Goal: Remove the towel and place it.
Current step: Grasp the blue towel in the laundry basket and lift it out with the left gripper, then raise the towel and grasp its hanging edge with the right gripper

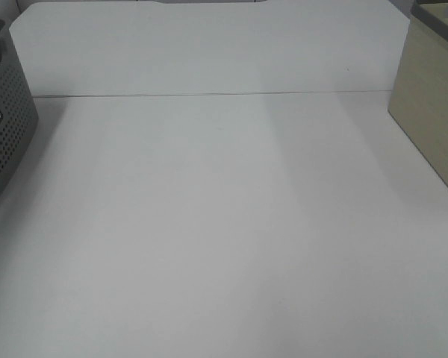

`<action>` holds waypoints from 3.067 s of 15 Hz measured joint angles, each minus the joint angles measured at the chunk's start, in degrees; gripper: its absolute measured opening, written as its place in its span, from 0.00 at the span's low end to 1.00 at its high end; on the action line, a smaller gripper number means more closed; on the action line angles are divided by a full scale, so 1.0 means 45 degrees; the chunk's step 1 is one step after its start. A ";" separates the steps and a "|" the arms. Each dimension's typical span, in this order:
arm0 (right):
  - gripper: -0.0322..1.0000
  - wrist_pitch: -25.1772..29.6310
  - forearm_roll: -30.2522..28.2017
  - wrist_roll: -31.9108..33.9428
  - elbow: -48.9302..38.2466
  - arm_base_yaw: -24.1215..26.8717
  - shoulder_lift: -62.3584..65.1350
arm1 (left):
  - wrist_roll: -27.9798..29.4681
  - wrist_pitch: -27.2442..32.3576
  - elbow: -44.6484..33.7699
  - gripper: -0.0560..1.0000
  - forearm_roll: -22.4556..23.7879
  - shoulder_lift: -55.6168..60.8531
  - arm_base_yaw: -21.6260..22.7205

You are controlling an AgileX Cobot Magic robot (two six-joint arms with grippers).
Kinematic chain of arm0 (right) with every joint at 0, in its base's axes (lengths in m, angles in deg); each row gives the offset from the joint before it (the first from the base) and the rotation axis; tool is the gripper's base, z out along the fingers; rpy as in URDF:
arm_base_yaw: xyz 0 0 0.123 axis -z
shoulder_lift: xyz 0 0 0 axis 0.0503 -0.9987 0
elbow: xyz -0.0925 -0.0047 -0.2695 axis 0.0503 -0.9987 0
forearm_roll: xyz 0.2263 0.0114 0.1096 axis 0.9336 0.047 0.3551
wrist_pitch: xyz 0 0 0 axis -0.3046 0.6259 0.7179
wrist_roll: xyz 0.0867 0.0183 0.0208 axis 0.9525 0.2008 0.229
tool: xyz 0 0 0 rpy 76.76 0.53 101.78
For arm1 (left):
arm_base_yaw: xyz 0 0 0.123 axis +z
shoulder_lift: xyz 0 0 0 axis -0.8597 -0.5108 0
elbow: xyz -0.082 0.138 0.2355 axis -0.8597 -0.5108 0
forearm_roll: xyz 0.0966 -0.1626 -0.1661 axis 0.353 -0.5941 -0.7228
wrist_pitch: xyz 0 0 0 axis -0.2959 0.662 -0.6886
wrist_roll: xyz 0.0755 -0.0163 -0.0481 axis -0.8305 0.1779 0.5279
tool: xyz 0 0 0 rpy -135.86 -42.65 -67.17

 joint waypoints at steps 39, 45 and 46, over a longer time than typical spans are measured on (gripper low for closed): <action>0.77 -0.2114 2.1250 -2.4968 0.0471 0.0000 -1.4680 | -0.0013 0.0025 0.3934 0.05 -0.1935 -0.0140 -1.2465; 0.77 -0.0828 2.1378 -2.5236 0.1884 -0.1108 -1.8258 | -0.0013 -0.0357 0.3934 0.05 -0.1961 -0.0140 -1.2465; 0.77 -0.2012 2.1352 -2.5439 0.2394 -0.2699 -1.8997 | -0.0013 -0.0471 0.3934 0.05 -0.1961 -0.0140 -1.2465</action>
